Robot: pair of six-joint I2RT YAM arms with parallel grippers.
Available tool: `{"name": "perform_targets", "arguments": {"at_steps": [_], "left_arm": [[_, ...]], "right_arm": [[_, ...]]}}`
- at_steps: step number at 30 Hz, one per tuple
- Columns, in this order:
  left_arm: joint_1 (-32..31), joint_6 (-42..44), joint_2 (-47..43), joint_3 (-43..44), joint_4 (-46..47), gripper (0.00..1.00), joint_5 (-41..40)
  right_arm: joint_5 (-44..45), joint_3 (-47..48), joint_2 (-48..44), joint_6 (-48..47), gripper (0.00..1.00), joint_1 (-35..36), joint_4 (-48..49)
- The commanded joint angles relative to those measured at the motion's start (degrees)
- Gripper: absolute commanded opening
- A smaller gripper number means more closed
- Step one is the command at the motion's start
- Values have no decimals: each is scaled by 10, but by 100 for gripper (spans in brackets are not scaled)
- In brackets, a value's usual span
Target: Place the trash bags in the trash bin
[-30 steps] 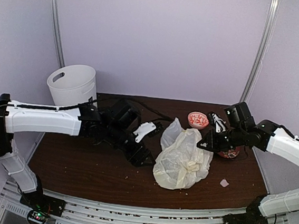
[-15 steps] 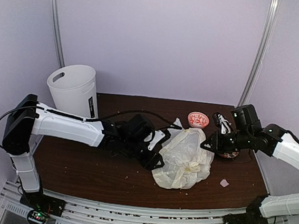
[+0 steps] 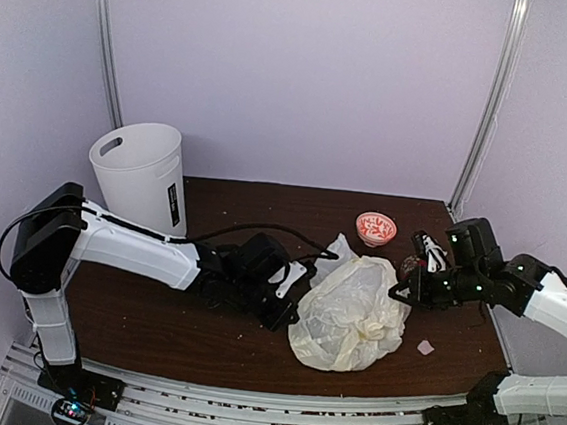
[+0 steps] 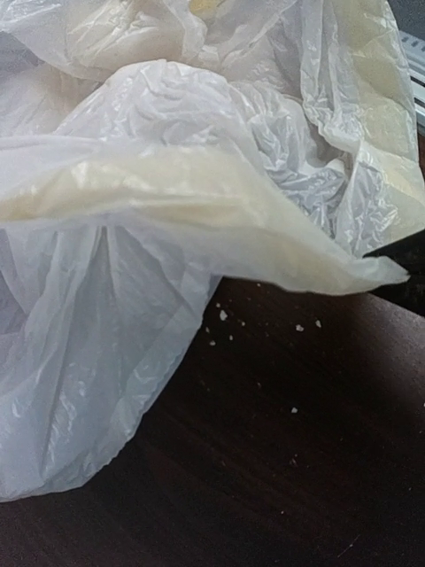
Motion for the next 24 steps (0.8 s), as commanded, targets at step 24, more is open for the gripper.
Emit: {"name": "perform_targets", "arguments": {"at_steps": [24], "left_arm": [[13, 54, 23, 705, -254, 0, -226]], "right_arm": [[171, 669, 267, -134, 0, 14, -122]]}}
